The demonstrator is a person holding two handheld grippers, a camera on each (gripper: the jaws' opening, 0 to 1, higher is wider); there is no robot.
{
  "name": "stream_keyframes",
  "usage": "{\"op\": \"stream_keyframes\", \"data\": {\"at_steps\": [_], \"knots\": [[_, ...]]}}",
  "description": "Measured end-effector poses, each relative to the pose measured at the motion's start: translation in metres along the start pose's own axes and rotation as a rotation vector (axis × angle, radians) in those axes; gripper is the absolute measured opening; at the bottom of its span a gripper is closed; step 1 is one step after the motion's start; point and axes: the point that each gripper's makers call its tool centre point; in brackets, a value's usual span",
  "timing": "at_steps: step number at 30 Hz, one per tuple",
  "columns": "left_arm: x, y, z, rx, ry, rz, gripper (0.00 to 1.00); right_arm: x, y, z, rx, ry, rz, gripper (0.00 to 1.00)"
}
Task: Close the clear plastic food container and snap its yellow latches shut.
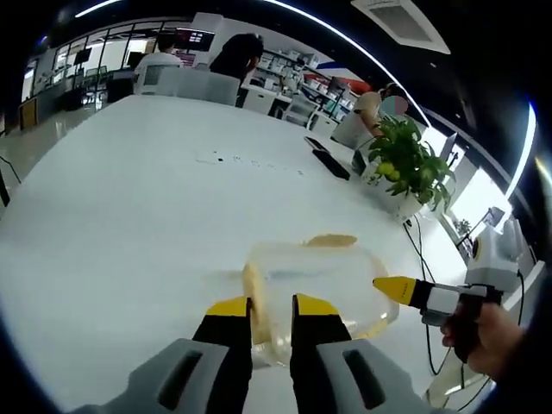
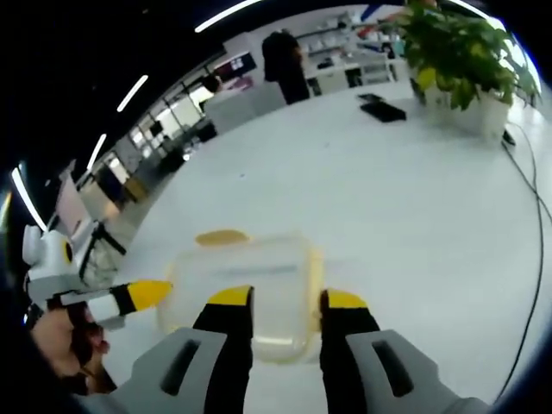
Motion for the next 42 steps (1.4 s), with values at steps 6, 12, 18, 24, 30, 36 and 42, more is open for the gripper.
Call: {"op": "stream_keyframes", "data": {"at_steps": [6,12,18,24,30,36,42], "knots": [[0.002,-0.001,-0.003,0.011,0.052,0.034,0.03,0.0,-0.003,0.001,-0.001,-0.012,-0.004,0.28],[-0.003,0.005,0.0,0.027,0.096,-0.052,0.2,-0.002,-0.006,0.0,0.015,-0.044,0.032,0.29],[-0.003,0.004,-0.001,0.04,0.124,-0.104,0.22,-0.003,-0.011,0.0,0.005,-0.057,0.047,0.34],[-0.003,-0.001,0.001,0.039,0.157,-0.178,0.25,-0.002,-0.016,0.002,-0.006,-0.071,0.065,0.33],[-0.005,-0.017,0.002,0.025,0.228,-0.27,0.26,0.002,-0.022,0.005,-0.021,-0.096,0.091,0.3],[-0.017,-0.027,-0.001,0.043,0.35,-0.396,0.26,0.008,-0.03,0.008,-0.041,-0.136,0.13,0.28],[-0.04,-0.028,-0.005,0.063,0.499,-0.505,0.27,0.027,-0.034,0.011,-0.056,-0.257,0.196,0.22]]}}
Point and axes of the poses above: the point that each gripper's makers call its tool centre point, and the gripper's own axes: z roughly backward along the fingers, x roughly to its left, y roughly out of its underside, and after that the axes turned 15 degrees about -x, right-handed
